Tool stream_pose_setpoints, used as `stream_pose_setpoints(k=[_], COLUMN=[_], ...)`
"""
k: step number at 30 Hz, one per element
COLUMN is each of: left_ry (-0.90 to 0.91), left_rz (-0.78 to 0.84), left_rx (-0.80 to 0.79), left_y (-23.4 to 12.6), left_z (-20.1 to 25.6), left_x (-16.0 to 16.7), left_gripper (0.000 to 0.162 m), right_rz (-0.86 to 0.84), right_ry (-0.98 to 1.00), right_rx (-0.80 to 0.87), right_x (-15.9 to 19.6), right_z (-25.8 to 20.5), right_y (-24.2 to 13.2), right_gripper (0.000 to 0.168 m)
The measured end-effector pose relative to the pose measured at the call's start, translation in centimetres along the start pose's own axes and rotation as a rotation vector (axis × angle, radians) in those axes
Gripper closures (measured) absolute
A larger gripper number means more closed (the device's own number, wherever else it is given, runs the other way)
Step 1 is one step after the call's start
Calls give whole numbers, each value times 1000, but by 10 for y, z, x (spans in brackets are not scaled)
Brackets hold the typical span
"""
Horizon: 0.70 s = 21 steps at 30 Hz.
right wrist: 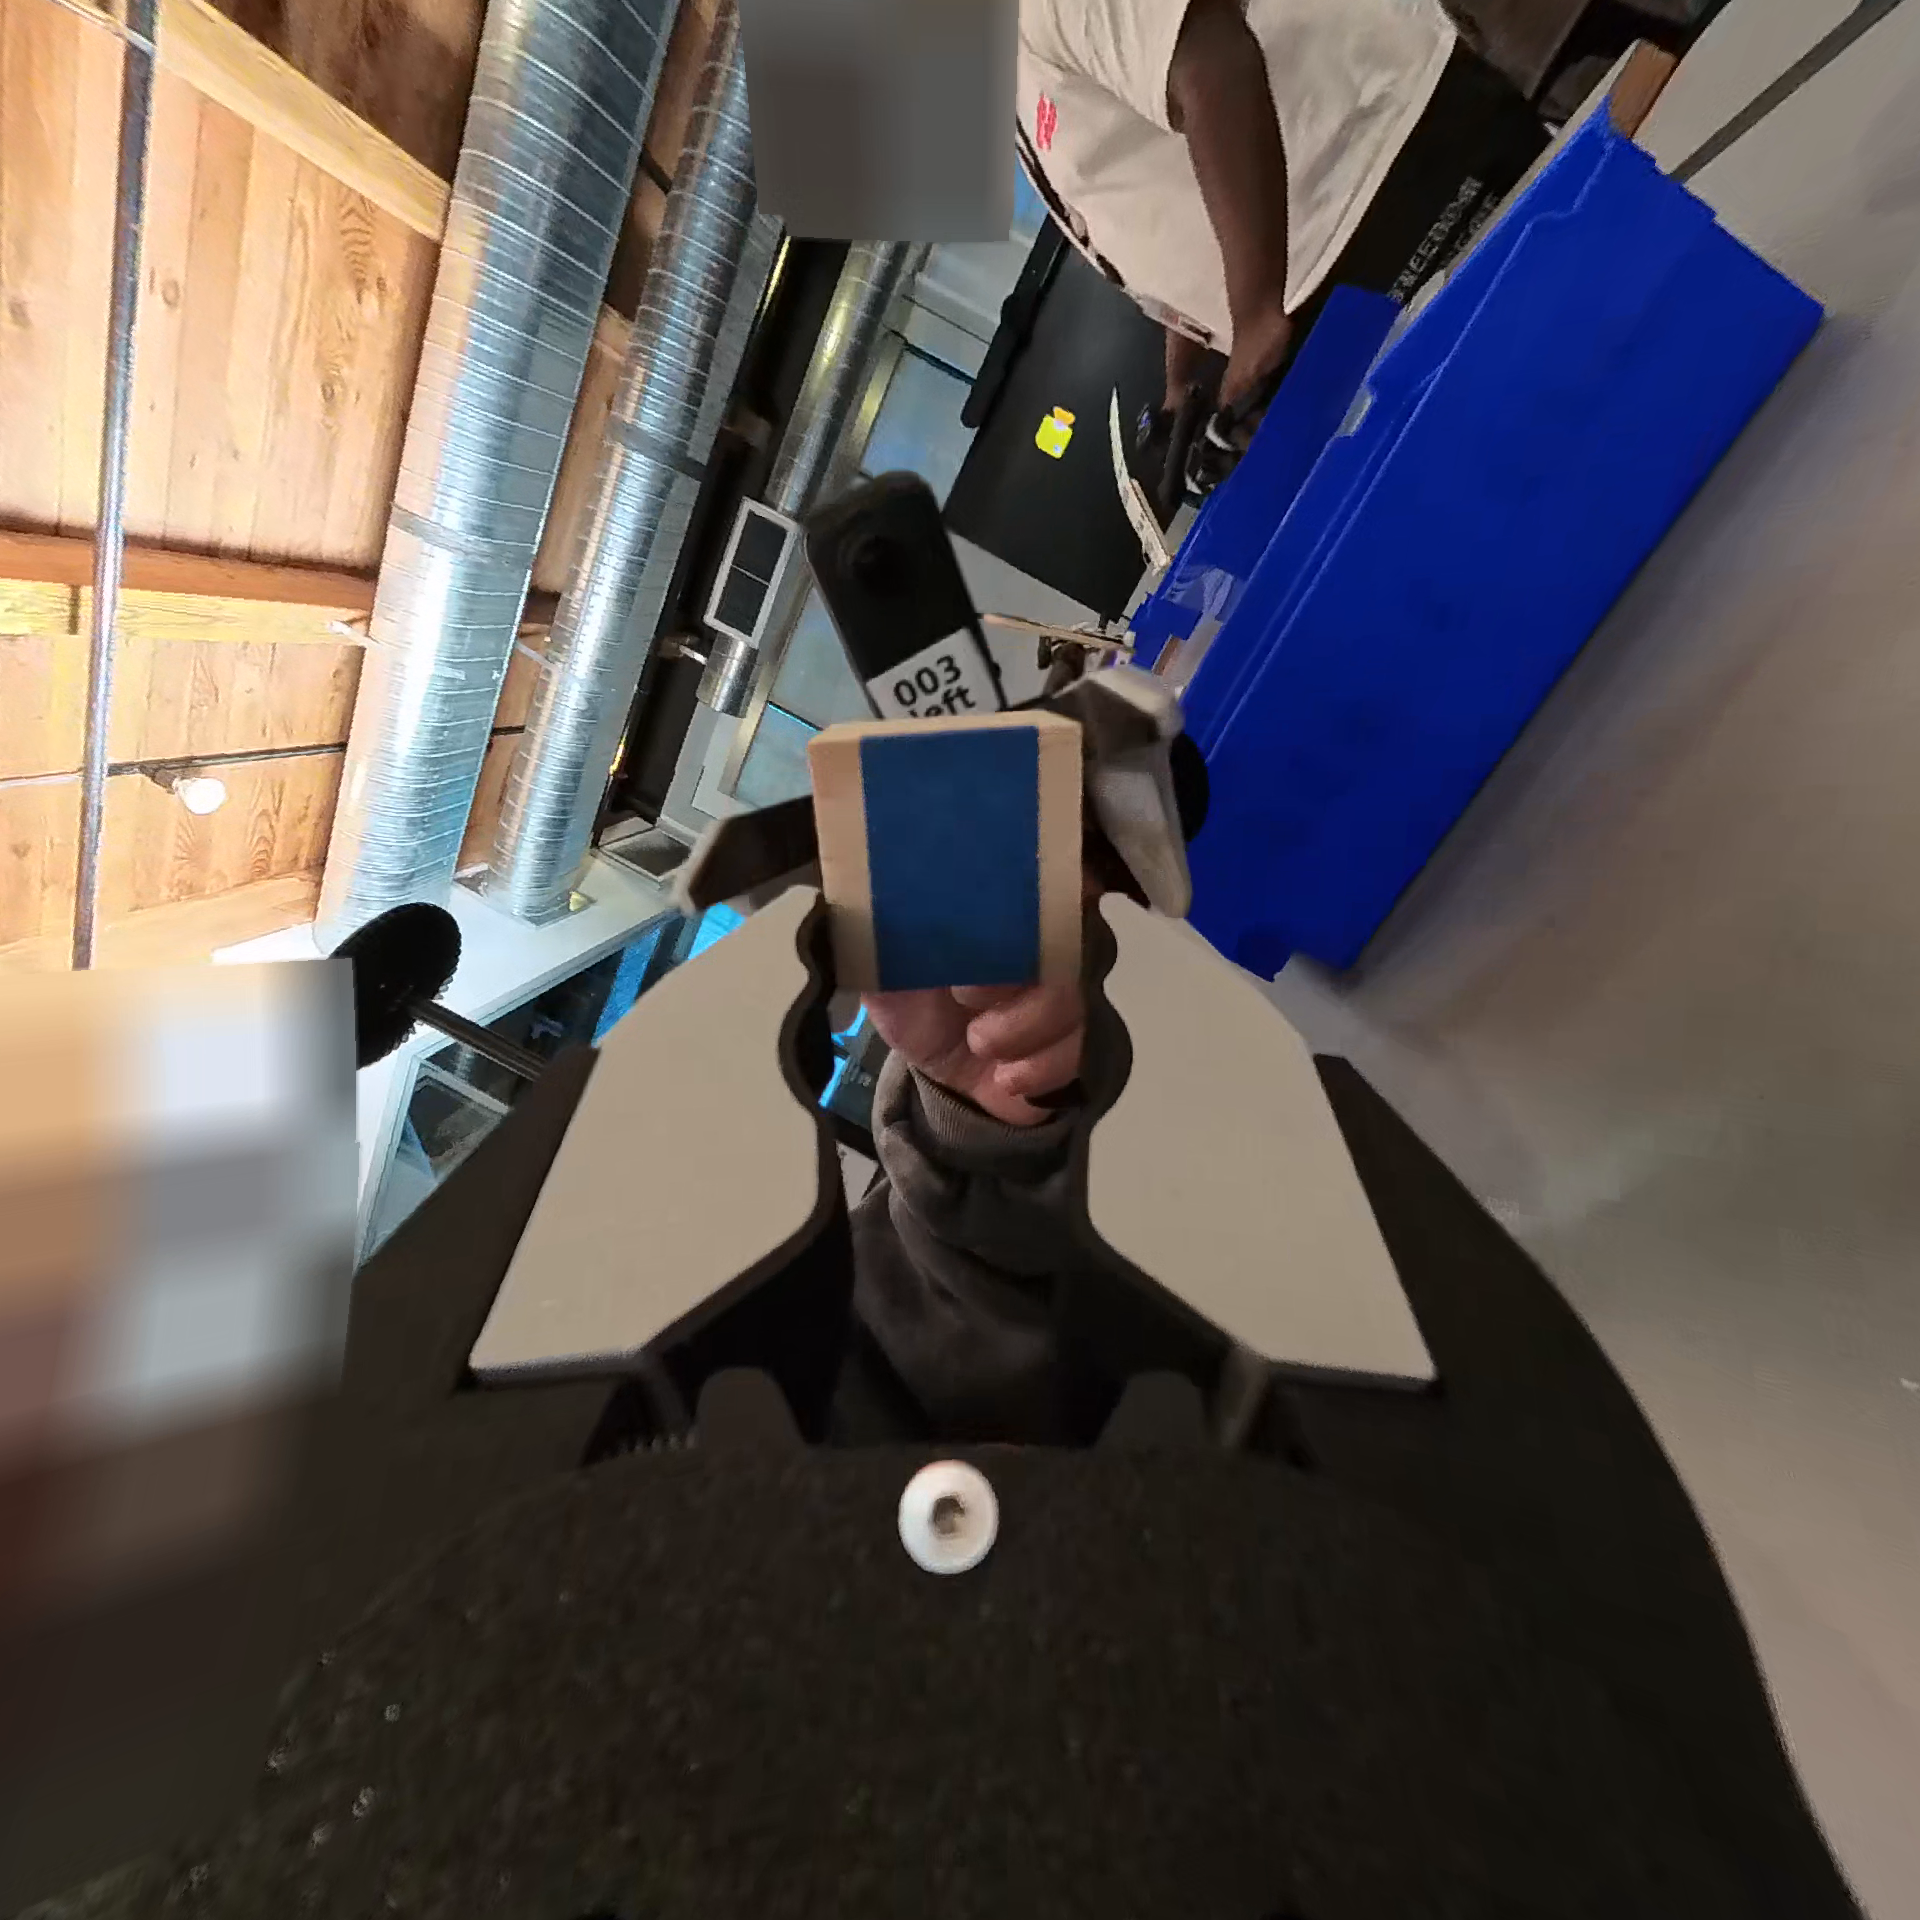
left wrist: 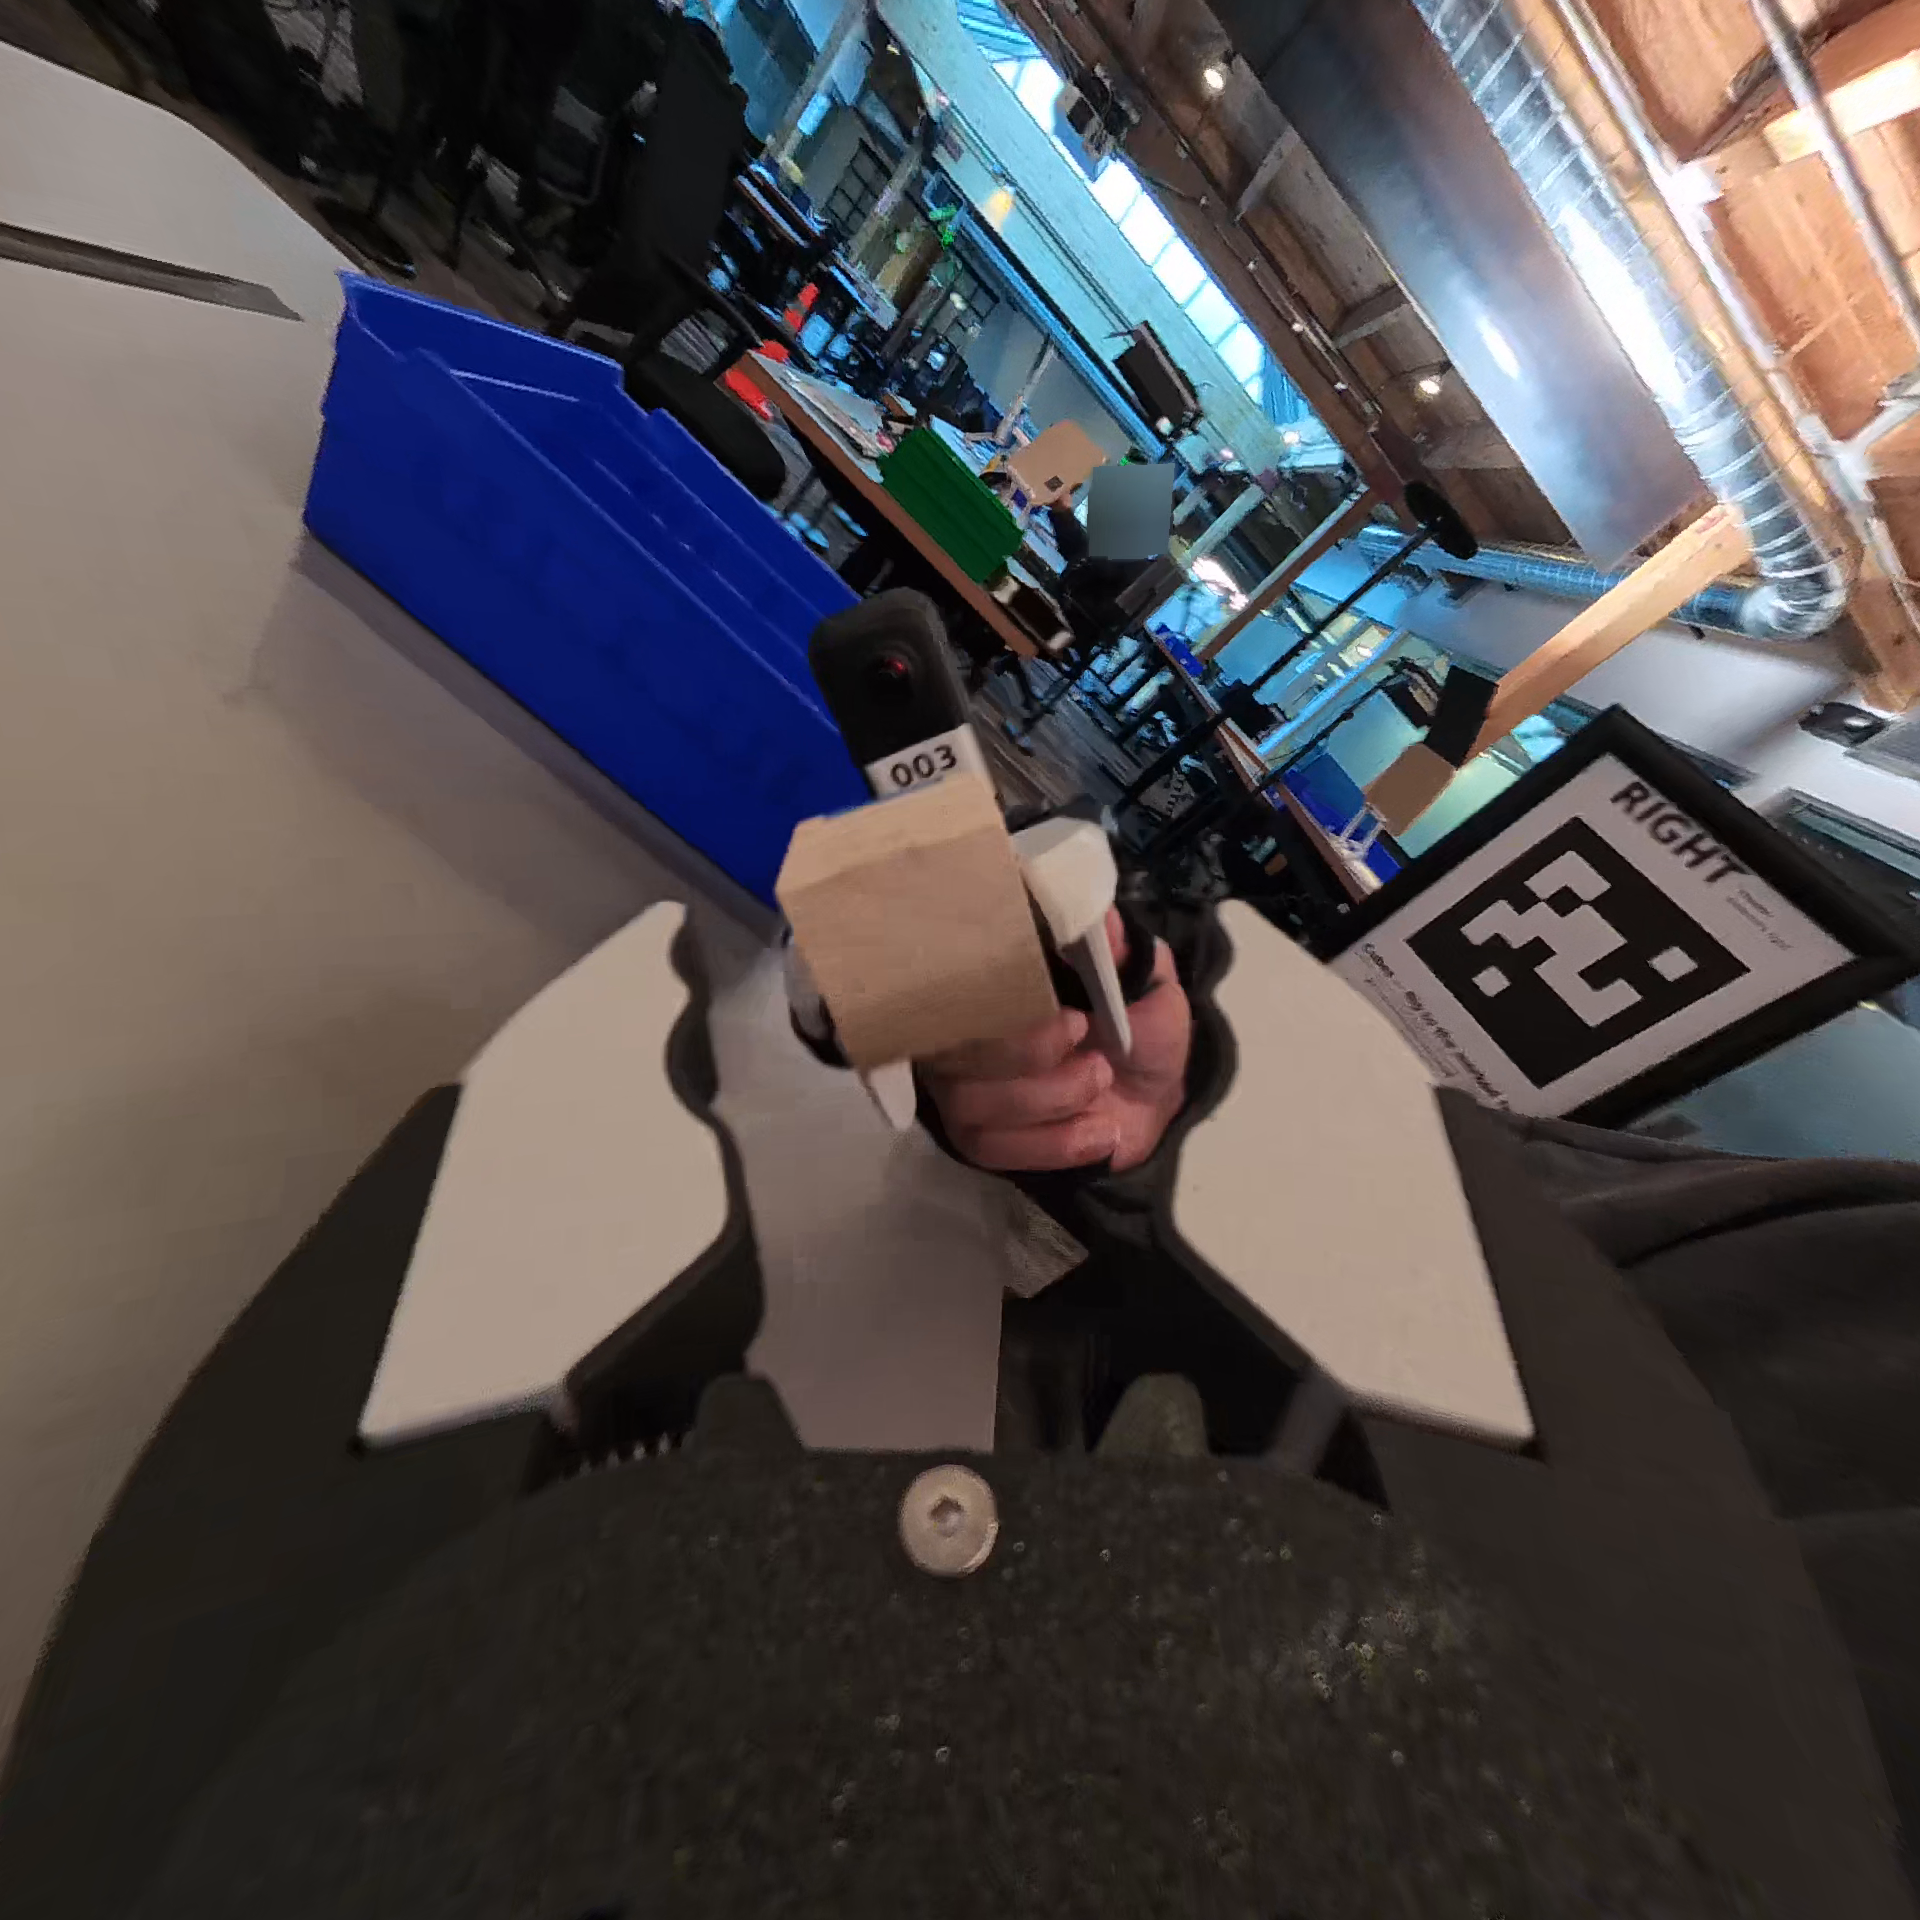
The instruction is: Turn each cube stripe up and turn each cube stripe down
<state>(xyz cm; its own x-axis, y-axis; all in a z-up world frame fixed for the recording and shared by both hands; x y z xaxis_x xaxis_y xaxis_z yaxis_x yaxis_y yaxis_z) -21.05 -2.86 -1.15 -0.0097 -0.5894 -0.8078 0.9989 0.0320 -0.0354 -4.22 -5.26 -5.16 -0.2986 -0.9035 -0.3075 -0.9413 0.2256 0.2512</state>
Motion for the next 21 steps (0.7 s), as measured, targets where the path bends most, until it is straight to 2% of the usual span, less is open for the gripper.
stream_pose_setpoints(k=[1, 4, 7, 9, 12, 14, 15, 18, 21], left_ry=[15, 72, 129, 157, 179, 194, 199, 176, 159], left_rz=[2, 37, -6, -41, -23, -59, -73, -106, -125], left_rx=[-45, -167, -193, -242, -216, -206, -207, -180, -134], left_y=[-9, -34, -50, -58, -60, -58, -57, -50, -45], left_z=[3, 12, 20, 23, 30, 30, 31, 32, 37], left_x=[6, 40, 90, 104, 98, 98, 100, 105, 108], left_gripper=[69, 70, 75, 77, 81, 81, 83, 83, 84], right_rz=[-3, -2, -3, 24, 164, 264, 263, 186, -38], right_ry=[-10, -95, -251, -408, -641, -708, -708, -641, -425], right_rx=[6, 66, 186, 296, 545, 767, 903, 1366, 1559], right_x=[-1, -3, -9, -22, -54, -79, -91, -129, -154], right_z=[-1, -7, -20, -42, -88, -114, -120, -102, -48], right_y=[-2, -8, -16, -29, -73, -112, -130, -179, -206], right_gripper=[123, 123, 123, 124, 123, 123, 123, 123, 123])
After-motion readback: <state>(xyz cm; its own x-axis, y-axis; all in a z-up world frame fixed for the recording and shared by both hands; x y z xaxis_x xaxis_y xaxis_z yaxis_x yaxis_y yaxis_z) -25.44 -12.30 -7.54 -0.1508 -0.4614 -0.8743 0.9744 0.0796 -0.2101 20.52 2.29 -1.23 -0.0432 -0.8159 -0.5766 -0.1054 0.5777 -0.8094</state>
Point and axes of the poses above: each gripper's, where its closed fingertips meet, y out along the fingers, x out of its underside, z = x × y across the jaws, the point moved 9 cm from there along -y, back along the fingers, and after that the axes turned 6 degrees about y, right-handed, at the moved point
